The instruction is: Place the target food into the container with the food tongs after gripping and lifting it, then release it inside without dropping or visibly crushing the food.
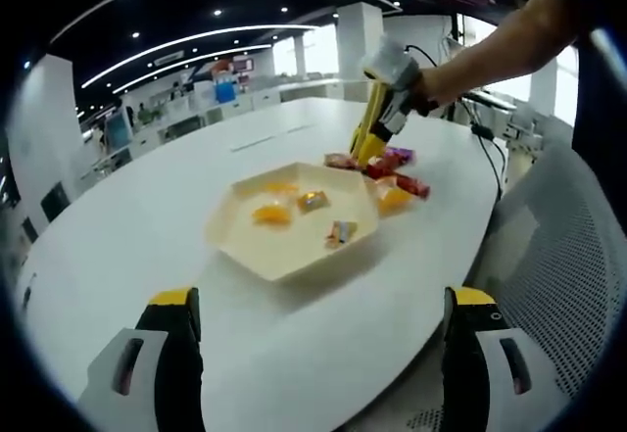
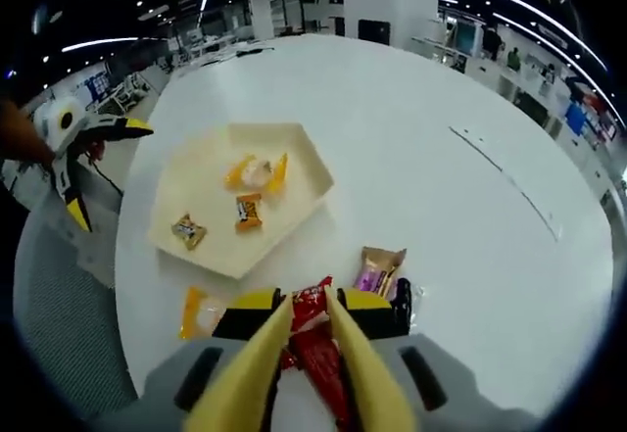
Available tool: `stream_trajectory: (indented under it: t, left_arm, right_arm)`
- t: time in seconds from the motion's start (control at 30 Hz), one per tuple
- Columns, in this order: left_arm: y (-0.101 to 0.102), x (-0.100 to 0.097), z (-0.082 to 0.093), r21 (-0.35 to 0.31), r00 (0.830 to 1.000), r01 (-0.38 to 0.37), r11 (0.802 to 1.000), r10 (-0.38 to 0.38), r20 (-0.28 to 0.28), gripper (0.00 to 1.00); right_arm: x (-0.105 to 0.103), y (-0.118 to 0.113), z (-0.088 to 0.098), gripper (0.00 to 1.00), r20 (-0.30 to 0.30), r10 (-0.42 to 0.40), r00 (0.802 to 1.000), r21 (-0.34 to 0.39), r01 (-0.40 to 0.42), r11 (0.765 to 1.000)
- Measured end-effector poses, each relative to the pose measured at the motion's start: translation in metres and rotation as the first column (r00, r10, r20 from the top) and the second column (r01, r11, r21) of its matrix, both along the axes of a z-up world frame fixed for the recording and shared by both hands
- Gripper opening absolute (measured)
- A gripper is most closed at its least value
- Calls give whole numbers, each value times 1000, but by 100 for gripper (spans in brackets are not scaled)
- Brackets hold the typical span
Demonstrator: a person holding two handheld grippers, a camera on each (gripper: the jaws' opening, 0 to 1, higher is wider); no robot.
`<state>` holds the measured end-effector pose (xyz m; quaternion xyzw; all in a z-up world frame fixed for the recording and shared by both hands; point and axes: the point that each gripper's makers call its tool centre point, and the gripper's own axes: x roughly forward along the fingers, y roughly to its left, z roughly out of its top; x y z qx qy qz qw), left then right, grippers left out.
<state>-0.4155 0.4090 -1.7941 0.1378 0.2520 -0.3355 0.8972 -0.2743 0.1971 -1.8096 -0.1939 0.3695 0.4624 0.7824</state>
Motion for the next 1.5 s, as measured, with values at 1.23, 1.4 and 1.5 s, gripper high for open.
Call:
stream_trajectory:
  t: [1.23,1.4,1.5]
  left_arm:
    - [-3,-1,5,-38,1000,1,999,-1,-1,99]
    - [-2,0,6,-41,1000,-5,999,5,1,99]
    - [-3,-1,6,-40,1000,-2,999,2,0,99]
  right_arm:
    - [3,39,76,22,51,28,998,52,-30,998]
    - [1,56,84,22,62,56,997,61,-60,996]
    - [0,65,86,22,62,66,996,62,-70,996]
